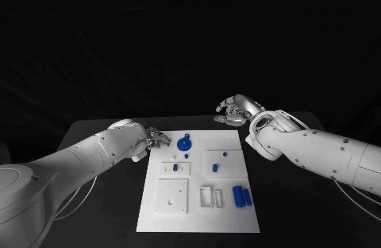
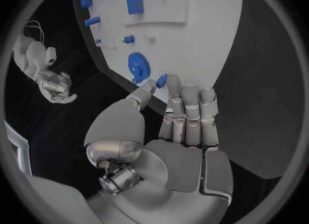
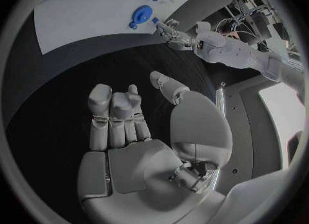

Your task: Assemble the parts on the task board

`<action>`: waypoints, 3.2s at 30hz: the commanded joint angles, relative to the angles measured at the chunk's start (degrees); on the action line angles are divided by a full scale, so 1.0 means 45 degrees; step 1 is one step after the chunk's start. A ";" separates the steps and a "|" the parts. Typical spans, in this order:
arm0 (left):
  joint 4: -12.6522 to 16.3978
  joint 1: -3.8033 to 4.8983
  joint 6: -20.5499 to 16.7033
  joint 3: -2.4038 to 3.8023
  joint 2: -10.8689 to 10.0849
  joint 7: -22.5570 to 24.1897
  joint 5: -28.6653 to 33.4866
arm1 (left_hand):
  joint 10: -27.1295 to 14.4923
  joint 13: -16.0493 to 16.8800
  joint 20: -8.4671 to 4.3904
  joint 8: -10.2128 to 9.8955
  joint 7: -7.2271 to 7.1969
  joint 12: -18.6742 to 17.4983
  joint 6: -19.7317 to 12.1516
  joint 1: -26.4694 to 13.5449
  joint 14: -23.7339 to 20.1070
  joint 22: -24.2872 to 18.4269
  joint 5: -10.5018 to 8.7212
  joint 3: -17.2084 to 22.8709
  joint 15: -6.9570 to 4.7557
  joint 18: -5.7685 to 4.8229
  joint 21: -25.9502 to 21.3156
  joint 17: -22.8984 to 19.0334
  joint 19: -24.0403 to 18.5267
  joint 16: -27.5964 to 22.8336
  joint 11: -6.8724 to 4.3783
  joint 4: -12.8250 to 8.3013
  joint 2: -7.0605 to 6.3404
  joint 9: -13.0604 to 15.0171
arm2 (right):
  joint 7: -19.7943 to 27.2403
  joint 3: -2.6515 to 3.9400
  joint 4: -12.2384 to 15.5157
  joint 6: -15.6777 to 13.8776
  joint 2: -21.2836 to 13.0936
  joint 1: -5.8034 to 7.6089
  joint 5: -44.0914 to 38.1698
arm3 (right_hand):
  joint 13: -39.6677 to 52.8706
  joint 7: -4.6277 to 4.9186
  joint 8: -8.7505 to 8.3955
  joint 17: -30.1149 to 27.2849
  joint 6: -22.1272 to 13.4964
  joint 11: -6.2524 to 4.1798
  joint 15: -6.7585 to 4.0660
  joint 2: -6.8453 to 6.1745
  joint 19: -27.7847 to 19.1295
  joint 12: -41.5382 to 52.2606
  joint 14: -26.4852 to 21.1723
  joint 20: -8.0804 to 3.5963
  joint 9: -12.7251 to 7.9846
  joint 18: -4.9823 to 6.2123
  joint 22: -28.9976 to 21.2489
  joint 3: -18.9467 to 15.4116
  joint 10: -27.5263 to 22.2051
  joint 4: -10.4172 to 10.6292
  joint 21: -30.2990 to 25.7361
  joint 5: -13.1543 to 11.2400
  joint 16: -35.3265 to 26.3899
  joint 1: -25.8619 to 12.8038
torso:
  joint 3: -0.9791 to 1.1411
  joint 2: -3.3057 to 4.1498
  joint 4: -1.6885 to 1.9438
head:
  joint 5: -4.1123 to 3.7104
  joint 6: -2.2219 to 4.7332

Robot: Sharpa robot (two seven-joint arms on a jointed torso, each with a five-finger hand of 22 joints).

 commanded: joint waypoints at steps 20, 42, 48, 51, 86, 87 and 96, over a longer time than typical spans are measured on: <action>-0.0123 0.0005 0.0364 0.0005 0.0116 0.0122 0.0097 | 0.0605 -0.0412 -0.1453 0.0094 -0.0099 -0.0719 0.0567 0.0501 0.0218 0.0100 0.0464 0.0169 -0.0133 -0.0278 -0.0098 -0.0066 0.0255 0.0190 -0.0061 -0.1043 0.1025 -0.0136 | 0.0045 0.0006 0.0013 0.0065 0.0014 0.0005 -0.0092 | -0.0026 0.0222 0.0089 0.0019 -0.0143 0.0022 -0.0001 -0.0018 -0.0008 0.0053 0.0063 -0.0110 0.0012 0.1203 0.0043 -0.0096 0.0056 0.0024 -0.0084 0.0049 -0.0050 0.0106 | 0.0006 -0.0005 -0.0003 | 0.0031 -0.0026; 0.0096 0.0009 -0.0204 0.0003 -0.0012 0.0170 0.0154 | 0.1315 -0.0378 -0.1611 0.0371 -0.0345 -0.0862 0.1401 0.0571 0.0644 0.0313 0.1105 0.1983 -0.0363 -0.0306 0.0039 -0.0065 0.0727 0.0530 -0.0301 -0.0641 0.0881 0.0053 | 0.0072 0.0006 0.0029 0.0069 -0.0052 0.0005 -0.0075 | -0.0034 0.0218 0.0096 0.0021 -0.0133 0.0018 -0.0005 -0.0025 -0.0003 0.0062 0.0068 -0.0109 0.0014 0.1203 0.0046 -0.0107 0.0064 0.0040 -0.0086 0.0046 -0.0053 0.0094 | -0.0016 -0.0011 0.0013 | 0.0103 -0.0041; 0.0366 0.0012 -0.0639 0.0003 -0.0118 0.0324 0.0384 | 0.1522 -0.0298 -0.1684 0.0541 -0.0458 -0.0803 0.1617 0.0393 0.0832 0.0386 0.1813 0.2070 -0.0472 -0.0282 0.0119 -0.0035 0.0903 0.0650 -0.0409 -0.0812 0.0841 0.0315 | 0.0099 0.0006 0.0052 0.0060 -0.0087 0.0005 -0.0061 | -0.0035 0.0217 0.0097 0.0021 -0.0131 0.0017 -0.0006 -0.0026 -0.0002 0.0064 0.0068 -0.0109 0.0014 0.1203 0.0047 -0.0108 0.0065 0.0041 -0.0087 0.0046 -0.0054 0.0095 | -0.0021 -0.0016 0.0015 | 0.0129 -0.0034; 0.0495 0.0015 -0.0906 0.0004 -0.0174 0.0409 0.0582 | 0.1646 -0.0254 -0.1725 0.0615 -0.0513 -0.0778 0.1709 0.0315 0.0942 0.0420 0.2268 0.2121 -0.0528 -0.0268 0.0161 -0.0021 0.1014 0.0706 -0.0464 -0.0910 0.0787 0.0471 | 0.0108 0.0006 0.0059 0.0044 -0.0109 0.0005 -0.0051 | -0.0036 0.0216 0.0098 0.0021 -0.0130 0.0016 -0.0007 -0.0027 -0.0002 0.0064 0.0069 -0.0108 0.0014 0.1203 0.0047 -0.0110 0.0066 0.0042 -0.0087 0.0045 -0.0055 0.0094 | -0.0022 -0.0014 0.0015 | 0.0153 -0.0026; 0.7412 0.0386 -0.3292 -0.0512 -0.4088 -0.0658 -0.1015 | 0.2352 0.0014 -0.1956 0.0903 -0.0857 -0.0648 0.2481 0.0032 0.1663 0.0557 0.4925 0.2277 -0.0849 -0.0161 0.0405 0.0109 0.1720 0.0974 -0.0801 -0.1428 0.0221 0.1235 | 0.0148 0.0000 -0.0369 0.0117 -0.0275 -0.0200 0.0125 | -0.0046 0.0212 0.0104 0.0022 -0.0122 0.0012 -0.0011 -0.0020 0.0000 0.0070 0.0070 -0.0108 0.0016 0.1203 0.0051 -0.0114 0.0067 0.0052 -0.0094 0.0047 -0.0061 0.0096 | -0.0133 -0.0564 0.0301 | 0.0258 -0.0376; 0.7528 0.0360 -0.3373 -0.0562 -0.4144 -0.0688 -0.1059 | 0.2356 0.0019 -0.1958 0.0904 -0.0860 -0.0644 0.2491 0.0035 0.1670 0.0558 0.4940 0.2282 -0.0851 -0.0160 0.0408 0.0111 0.1726 0.0977 -0.0804 -0.1431 0.0215 0.1240 | 0.0148 0.0000 -0.0374 0.0120 -0.0281 -0.0206 0.0130 | -0.0046 0.0212 0.0104 0.0022 -0.0122 0.0012 -0.0011 -0.0019 0.0000 0.0070 0.0070 -0.0108 0.0016 0.1203 0.0051 -0.0114 0.0067 0.0052 -0.0094 0.0047 -0.0061 0.0096 | -0.0135 -0.0576 0.0312 | 0.0263 -0.0397; 0.8352 -0.0028 -0.4024 -0.0842 -0.4553 -0.0782 -0.1123 | 0.2400 0.0085 -0.1969 0.0898 -0.0890 -0.0582 0.2600 0.0019 0.1736 0.0583 0.5159 0.2315 -0.0864 -0.0159 0.0437 0.0139 0.1776 0.1017 -0.0831 -0.1447 0.0147 0.1293 | 0.0155 -0.0001 -0.0400 0.0130 -0.0338 -0.0252 0.0135 | -0.0049 0.0211 0.0104 0.0023 -0.0122 0.0011 -0.0012 -0.0017 0.0000 0.0071 0.0070 -0.0108 0.0015 0.1203 0.0052 -0.0116 0.0066 0.0054 -0.0096 0.0048 -0.0063 0.0097 | -0.0173 -0.0635 0.0414 | 0.0228 -0.0549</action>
